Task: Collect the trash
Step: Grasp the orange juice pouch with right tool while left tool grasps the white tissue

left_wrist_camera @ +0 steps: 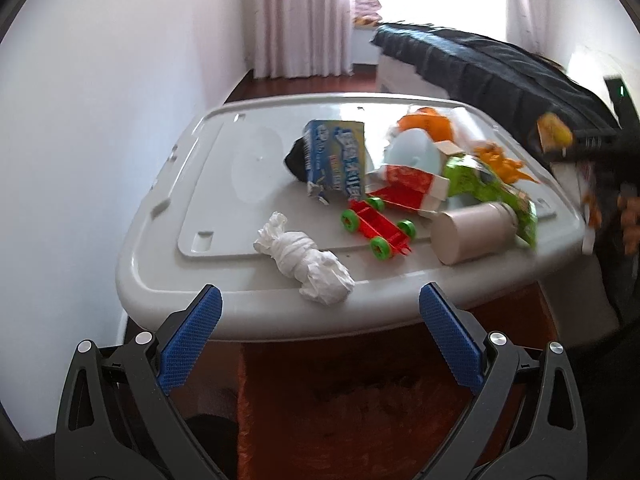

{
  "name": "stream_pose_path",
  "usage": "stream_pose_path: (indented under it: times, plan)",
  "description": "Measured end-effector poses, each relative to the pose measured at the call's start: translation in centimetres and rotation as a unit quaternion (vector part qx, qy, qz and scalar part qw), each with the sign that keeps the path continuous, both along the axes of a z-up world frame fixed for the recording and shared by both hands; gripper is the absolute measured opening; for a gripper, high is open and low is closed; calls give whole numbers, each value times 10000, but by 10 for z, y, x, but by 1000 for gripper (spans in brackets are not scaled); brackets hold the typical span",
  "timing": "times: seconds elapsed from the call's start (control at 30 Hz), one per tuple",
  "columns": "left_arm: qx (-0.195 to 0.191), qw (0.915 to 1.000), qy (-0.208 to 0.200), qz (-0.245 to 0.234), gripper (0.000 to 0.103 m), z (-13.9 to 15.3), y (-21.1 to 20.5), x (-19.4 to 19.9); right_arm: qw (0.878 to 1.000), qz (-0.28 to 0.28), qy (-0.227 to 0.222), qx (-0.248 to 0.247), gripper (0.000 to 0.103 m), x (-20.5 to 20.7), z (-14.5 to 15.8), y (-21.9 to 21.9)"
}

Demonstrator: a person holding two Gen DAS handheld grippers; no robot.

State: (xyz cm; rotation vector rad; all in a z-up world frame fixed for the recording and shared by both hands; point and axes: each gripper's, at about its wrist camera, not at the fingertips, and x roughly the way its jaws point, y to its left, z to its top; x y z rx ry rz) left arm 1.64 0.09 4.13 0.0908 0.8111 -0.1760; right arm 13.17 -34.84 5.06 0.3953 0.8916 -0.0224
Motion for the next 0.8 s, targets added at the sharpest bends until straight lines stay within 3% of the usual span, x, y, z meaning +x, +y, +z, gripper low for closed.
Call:
stream_pose_path:
  times: [0.07,0.17,0.3,0.4,0.7,0.73,0.77,0.8]
  plan:
    - [-2,10000,0,-95,96,0,2,-7,9997,55,-212,-67,31,-15,9,4]
    - [18,9995,309,-2,96,-13,5,-5,9991,229,-360,25,31,-28,14,14]
    - [-249,9964,657,469,97,-28,9,17,9976,531,-417,-136,31,-35,20,32]
    - [-452,9934,688,804,97,-32,11,36,9969,642,-435,-155,31,-38,14,40]
    - [160,9868,773,1415,95,-56,1,81,9983,495,-288,60,32,-26,9,32]
    - [212,9869,782,1395,93,-59,-1,83,9984,488,-279,45,32,-25,8,32]
    - [265,9871,764,1385,80,-61,-3,84,9984,489,-281,20,32,-25,9,32]
    - [80,9890,700,1303,70,-60,-2,83,9984,495,-286,-2,32,-25,9,33]
